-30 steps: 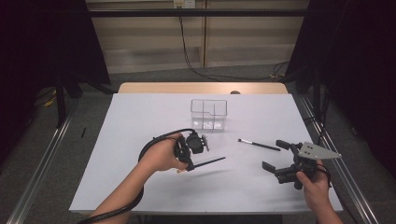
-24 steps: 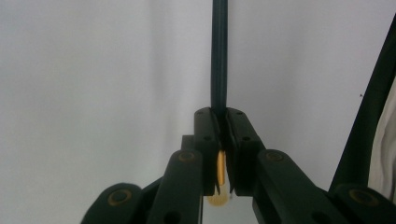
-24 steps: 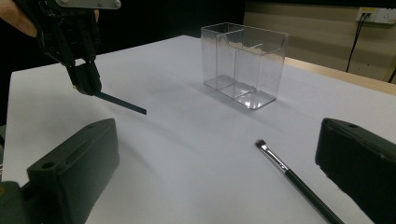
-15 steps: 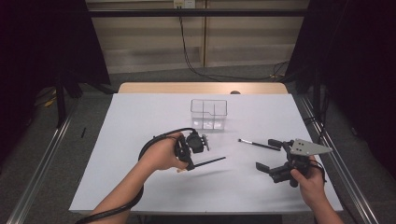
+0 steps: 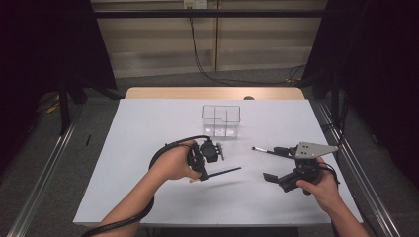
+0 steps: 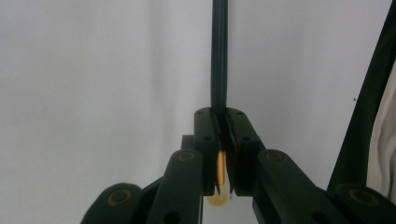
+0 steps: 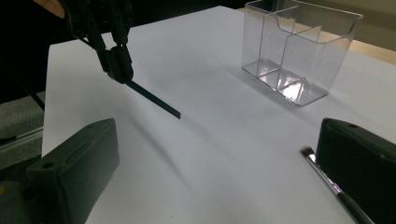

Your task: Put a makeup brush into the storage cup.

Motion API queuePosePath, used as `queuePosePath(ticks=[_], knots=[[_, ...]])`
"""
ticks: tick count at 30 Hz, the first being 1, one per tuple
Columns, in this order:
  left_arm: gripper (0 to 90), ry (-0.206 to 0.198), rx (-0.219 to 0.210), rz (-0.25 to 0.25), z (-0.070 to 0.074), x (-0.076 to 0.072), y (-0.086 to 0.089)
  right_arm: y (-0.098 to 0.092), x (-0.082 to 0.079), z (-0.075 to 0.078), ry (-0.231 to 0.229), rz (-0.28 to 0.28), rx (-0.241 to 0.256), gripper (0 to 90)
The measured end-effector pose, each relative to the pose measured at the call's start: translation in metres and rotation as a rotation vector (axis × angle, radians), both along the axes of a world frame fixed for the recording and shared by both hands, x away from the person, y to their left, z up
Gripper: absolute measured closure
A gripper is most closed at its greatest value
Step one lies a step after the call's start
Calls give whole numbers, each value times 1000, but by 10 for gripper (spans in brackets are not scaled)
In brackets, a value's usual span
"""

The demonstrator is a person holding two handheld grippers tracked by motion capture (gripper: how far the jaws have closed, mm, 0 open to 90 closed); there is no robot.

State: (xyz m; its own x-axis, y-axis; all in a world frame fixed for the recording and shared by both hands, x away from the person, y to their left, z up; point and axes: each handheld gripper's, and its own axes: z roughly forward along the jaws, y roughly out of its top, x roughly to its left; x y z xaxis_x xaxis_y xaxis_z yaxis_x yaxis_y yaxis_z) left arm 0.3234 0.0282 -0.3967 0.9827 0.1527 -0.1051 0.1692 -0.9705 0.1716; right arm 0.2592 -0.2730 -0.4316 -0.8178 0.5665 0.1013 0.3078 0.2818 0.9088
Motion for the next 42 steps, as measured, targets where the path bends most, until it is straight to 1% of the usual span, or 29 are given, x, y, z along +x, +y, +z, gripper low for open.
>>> queuePosePath(ticks=[4,8,9,11,15,16,17,18,20,21,23,24,27,28,29,30,31,34,35,36,38,40,42], knots=[[842,1,5,-4,1,0,-1,9,5,3,28,26,-42,0],[842,-5,8,-4,2,0,-3,15,10,6,41,46,-68,0],[842,-1,-1,-2,2,0,-3,17,12,6,44,48,-76,0],[842,0,2,-6,2,0,-4,18,13,7,48,53,-80,0],[842,-4,6,-9,1,0,-6,28,18,9,69,84,-132,0],[842,-4,14,-13,1,0,-7,31,19,10,75,91,-147,0],[842,-4,14,-13,1,0,-7,31,19,10,75,91,-147,0],[842,4,11,-20,1,1,-8,35,21,10,90,105,-179,0],[842,1,9,-20,0,0,-9,39,23,11,105,118,-218,0],[842,-4,16,-20,1,0,-10,41,24,11,118,124,-229,0],[842,1,14,-27,1,1,-11,45,27,12,131,137,-257,0],[842,-5,18,-32,1,0,-12,47,28,13,135,143,-272,0],[842,-7,9,-29,2,-1,-14,52,31,15,148,149,-294,0],[842,-7,9,-29,2,-1,-14,52,31,15,148,149,-294,0],[842,-8,14,-35,2,0,-15,55,33,17,157,156,-315,0],[842,-1,5,-34,2,0,-15,57,34,17,157,162,-325,0],[842,4,9,-33,3,0,-15,59,35,18,155,165,-346,0],[842,-1,5,-33,2,0,-16,67,36,19,145,181,-412,0],[842,-3,3,-34,2,0,-17,69,37,19,151,188,-425,4],[842,-11,7,-35,2,0,-17,72,37,20,155,197,-431,32],[842,-10,12,-40,2,0,-17,76,38,22,144,201,-464,75],[842,-3,5,-42,2,1,-17,79,39,23,135,202,-485,144],[842,-4,3,-43,3,0,-17,82,41,25,130,221,-510,204]])
